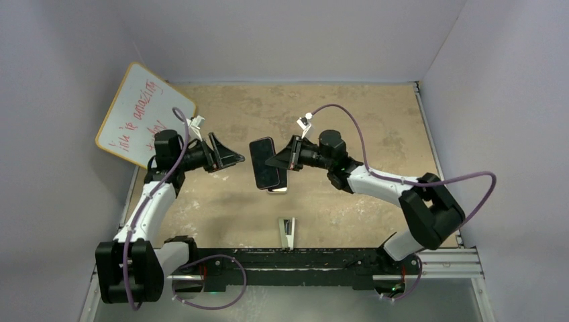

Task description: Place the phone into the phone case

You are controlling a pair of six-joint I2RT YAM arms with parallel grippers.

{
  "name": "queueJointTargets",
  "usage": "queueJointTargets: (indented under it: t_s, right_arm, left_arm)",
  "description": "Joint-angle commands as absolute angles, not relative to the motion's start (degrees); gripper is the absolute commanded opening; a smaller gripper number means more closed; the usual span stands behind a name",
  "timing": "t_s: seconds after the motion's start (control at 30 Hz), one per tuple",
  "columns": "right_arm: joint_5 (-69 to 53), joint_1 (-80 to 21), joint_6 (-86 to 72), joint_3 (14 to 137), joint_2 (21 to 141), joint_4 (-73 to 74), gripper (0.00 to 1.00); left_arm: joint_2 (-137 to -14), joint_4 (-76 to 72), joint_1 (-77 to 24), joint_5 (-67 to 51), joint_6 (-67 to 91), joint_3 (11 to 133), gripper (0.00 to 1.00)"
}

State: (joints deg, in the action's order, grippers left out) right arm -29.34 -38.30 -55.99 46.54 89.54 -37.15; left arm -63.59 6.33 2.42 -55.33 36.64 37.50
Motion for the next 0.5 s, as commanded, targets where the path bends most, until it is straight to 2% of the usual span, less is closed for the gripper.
queueJointTargets:
  t_s: [0.0, 0.27, 0.47]
  right_arm:
    - [-38.97, -39.19, -60.11, 45.13, 83.47, -49.50, 0.00]
    - [-42.74, -39.68, -66.22, 43.08, 79.44, -56.40, 0.00]
    - [-42.63, -40.58, -66.43, 43.23, 78.49, -56.10, 0.00]
  left_arm:
    - [-58.08, -12.70, 1.68, -64.59, 48.74, 35.40, 0.79]
    - [-55.02, -30.36, -1.63, -64.20, 63.29, 33.28, 0.79]
    - [-56.91, -37.52, -7.84, -60.62, 67.88, 32.26, 0.71]
